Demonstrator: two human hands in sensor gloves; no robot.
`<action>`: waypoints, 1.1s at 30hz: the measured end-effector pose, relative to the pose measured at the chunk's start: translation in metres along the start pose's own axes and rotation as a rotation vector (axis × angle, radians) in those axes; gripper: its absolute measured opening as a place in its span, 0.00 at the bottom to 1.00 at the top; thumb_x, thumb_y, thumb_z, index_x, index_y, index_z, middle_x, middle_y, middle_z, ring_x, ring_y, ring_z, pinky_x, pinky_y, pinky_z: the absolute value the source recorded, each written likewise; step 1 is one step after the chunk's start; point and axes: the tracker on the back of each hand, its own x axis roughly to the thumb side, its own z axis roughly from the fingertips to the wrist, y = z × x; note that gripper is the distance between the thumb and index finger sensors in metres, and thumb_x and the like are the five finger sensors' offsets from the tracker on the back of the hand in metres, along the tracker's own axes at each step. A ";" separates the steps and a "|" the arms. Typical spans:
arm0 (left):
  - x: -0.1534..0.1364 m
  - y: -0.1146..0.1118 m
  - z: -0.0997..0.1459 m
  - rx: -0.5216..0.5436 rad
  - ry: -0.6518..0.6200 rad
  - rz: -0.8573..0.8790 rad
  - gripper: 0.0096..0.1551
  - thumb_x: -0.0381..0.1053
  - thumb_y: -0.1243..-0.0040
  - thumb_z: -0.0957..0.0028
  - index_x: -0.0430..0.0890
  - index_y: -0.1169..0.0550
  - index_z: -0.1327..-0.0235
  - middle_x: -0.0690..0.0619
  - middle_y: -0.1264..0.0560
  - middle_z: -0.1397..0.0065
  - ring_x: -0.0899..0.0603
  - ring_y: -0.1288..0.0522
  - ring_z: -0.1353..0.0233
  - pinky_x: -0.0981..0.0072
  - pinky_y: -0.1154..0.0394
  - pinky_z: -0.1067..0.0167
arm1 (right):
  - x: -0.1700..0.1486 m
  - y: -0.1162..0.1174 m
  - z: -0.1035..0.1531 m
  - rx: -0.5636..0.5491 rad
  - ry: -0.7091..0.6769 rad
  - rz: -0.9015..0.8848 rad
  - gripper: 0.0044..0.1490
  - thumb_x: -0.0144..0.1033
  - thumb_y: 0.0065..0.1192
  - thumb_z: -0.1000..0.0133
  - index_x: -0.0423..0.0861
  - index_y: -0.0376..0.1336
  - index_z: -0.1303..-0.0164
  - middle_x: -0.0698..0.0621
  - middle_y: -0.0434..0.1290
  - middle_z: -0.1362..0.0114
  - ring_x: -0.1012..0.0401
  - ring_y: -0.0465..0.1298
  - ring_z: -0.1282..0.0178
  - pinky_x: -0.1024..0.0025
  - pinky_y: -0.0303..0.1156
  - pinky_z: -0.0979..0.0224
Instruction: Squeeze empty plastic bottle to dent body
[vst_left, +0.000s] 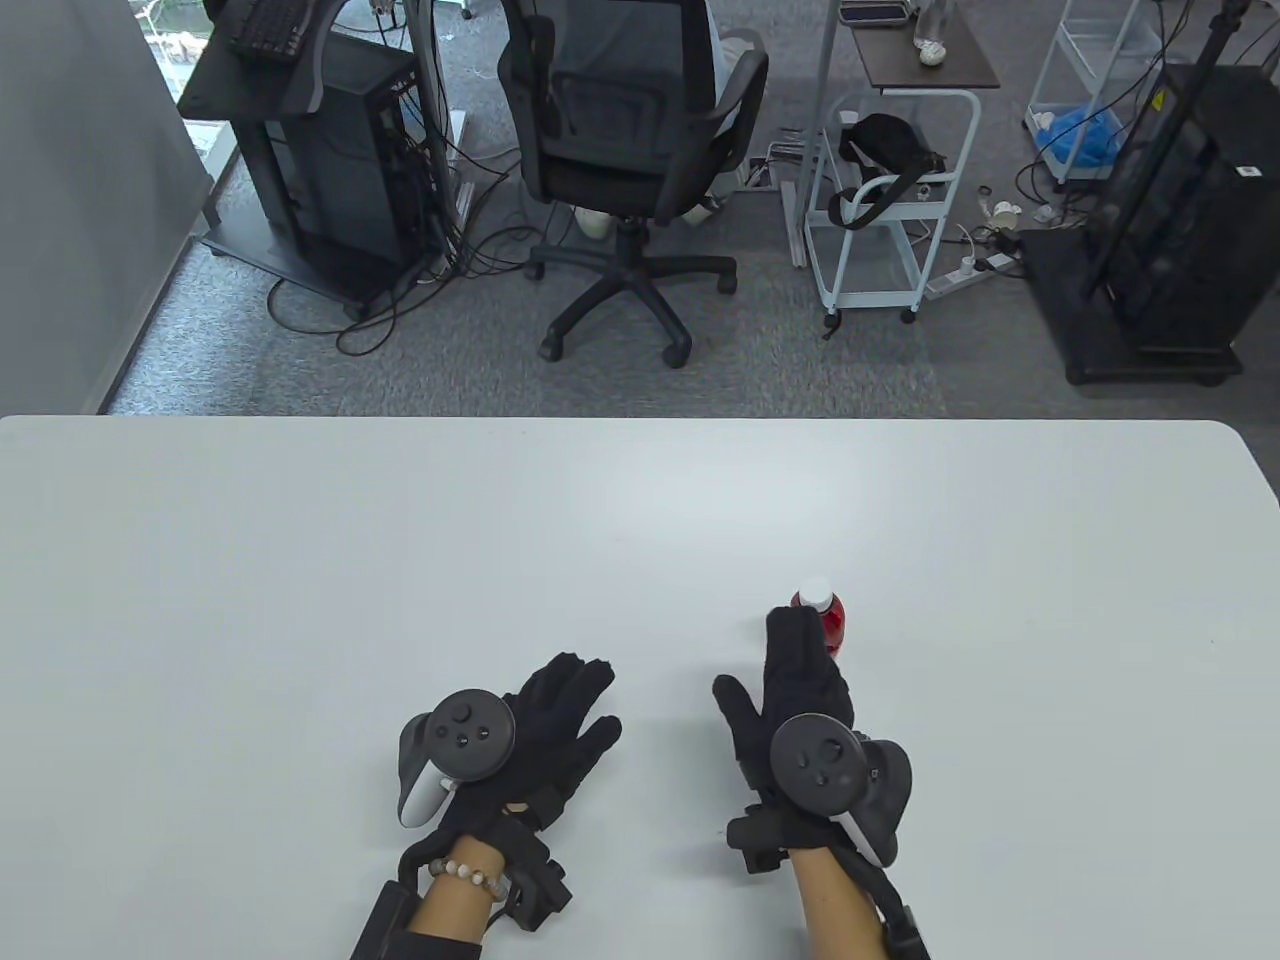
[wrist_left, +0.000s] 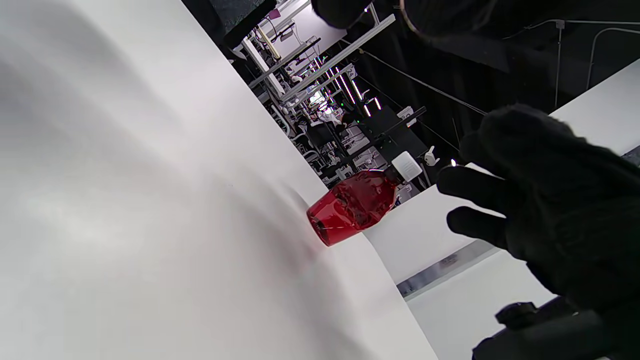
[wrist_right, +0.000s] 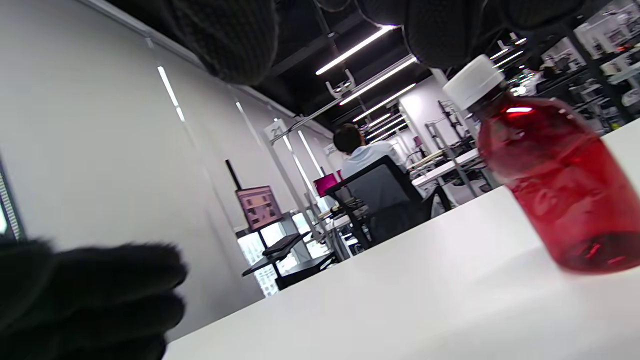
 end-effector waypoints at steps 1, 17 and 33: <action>0.000 -0.001 0.000 -0.002 -0.001 -0.004 0.42 0.64 0.54 0.31 0.45 0.47 0.12 0.35 0.59 0.13 0.28 0.62 0.15 0.25 0.70 0.33 | 0.005 0.006 0.004 0.010 -0.019 -0.005 0.55 0.46 0.61 0.35 0.31 0.38 0.13 0.28 0.46 0.13 0.34 0.61 0.23 0.26 0.59 0.29; 0.004 -0.013 -0.003 -0.035 -0.023 -0.056 0.42 0.64 0.54 0.32 0.45 0.47 0.12 0.36 0.59 0.13 0.29 0.63 0.15 0.26 0.70 0.33 | -0.009 0.055 0.026 0.294 -0.076 -0.003 0.52 0.48 0.58 0.33 0.32 0.41 0.12 0.28 0.45 0.13 0.32 0.56 0.19 0.21 0.52 0.29; 0.001 -0.010 -0.002 -0.027 -0.006 -0.071 0.42 0.64 0.54 0.32 0.45 0.46 0.12 0.36 0.59 0.13 0.29 0.63 0.15 0.26 0.70 0.33 | -0.020 0.052 0.024 0.327 -0.011 -0.087 0.50 0.48 0.56 0.33 0.31 0.43 0.12 0.27 0.46 0.13 0.31 0.55 0.20 0.20 0.50 0.29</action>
